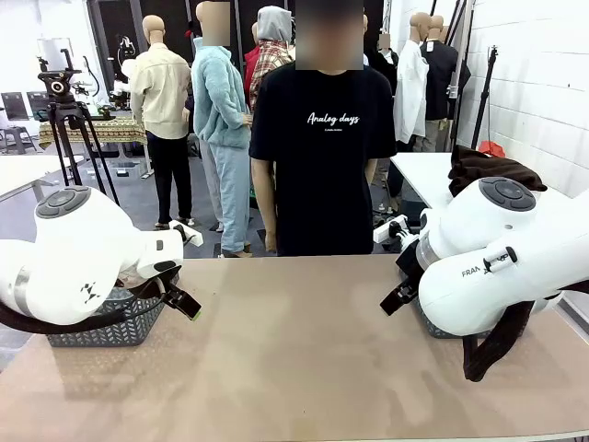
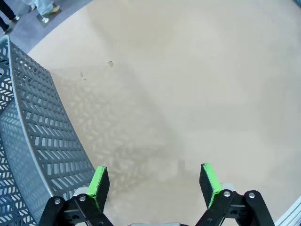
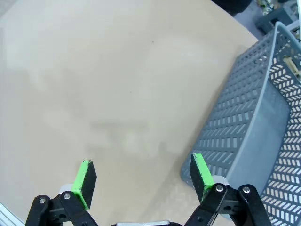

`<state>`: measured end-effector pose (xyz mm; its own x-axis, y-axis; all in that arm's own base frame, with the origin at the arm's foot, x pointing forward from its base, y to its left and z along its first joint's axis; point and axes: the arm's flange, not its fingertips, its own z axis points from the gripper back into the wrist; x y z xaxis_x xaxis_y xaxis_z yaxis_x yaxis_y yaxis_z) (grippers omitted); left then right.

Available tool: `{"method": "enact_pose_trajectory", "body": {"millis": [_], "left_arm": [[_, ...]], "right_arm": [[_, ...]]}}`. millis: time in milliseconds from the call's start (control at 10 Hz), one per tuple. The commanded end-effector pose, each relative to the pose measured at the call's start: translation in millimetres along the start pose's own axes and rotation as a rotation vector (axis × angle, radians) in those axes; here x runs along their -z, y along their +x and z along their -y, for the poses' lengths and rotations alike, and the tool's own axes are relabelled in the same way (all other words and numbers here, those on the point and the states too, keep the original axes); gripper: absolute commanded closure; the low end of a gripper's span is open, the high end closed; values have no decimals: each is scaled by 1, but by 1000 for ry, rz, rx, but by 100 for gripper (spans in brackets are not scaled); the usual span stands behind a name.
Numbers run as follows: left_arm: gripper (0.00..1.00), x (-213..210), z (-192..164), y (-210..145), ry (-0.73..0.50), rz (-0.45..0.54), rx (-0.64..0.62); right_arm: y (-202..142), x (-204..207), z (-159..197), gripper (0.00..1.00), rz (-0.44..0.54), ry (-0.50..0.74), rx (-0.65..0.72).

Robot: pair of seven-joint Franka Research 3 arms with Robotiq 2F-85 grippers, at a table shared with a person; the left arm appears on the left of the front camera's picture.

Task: Sort the tops and bottoms.
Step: Lift clothes from the center of the table with your left hand.

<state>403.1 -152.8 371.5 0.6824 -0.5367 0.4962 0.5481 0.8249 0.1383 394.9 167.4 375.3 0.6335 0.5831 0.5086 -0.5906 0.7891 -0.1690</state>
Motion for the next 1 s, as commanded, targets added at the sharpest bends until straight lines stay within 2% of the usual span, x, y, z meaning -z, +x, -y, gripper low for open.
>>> {"method": "enact_pose_trajectory", "body": {"millis": [0,900], "left_arm": [[0,0,-1,0,1,0,-3],[0,0,-1,0,1,0,-3]], "right_arm": [[0,0,0,0,0,1,2],[0,0,0,0,0,1,2]]}}
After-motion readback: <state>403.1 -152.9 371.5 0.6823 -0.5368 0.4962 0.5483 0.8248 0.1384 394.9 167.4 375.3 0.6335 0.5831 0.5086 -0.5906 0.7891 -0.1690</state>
